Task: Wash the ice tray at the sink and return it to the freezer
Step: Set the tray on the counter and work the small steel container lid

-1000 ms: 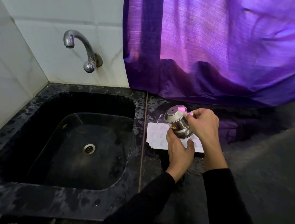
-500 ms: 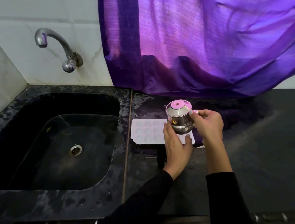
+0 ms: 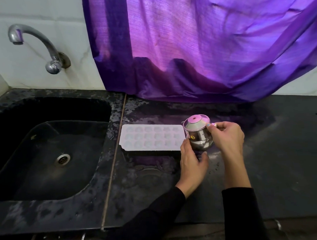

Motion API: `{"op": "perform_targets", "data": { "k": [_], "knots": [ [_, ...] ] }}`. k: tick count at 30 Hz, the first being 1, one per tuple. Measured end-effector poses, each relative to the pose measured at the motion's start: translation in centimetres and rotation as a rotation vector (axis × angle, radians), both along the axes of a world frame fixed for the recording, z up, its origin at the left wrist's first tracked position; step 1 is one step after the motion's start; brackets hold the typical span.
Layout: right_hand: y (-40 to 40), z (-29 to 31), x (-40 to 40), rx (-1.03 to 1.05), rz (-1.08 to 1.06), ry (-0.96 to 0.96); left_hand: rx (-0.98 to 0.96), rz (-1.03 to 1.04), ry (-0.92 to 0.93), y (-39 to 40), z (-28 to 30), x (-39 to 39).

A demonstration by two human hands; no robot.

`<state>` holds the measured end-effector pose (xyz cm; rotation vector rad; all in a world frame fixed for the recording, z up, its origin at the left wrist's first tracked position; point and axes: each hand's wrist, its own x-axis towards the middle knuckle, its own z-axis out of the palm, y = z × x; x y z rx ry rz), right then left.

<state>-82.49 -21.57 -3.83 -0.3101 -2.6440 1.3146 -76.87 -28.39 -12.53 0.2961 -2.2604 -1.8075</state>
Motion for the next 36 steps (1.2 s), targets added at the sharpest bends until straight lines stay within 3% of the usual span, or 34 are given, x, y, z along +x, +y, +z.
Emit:
{"op": "perform_targets", "data": {
  "k": [22,36],
  "knots": [
    [0.6,-0.4,-0.5,0.164,0.089,-0.003,0.058,0.001,-0.115,1.8,-0.8,-0.9],
    [1.2,0.0,-0.2,-0.081,0.031,-0.063,-0.019,0.047,-0.017,1.4,-0.3,-0.4]
  ]
}}
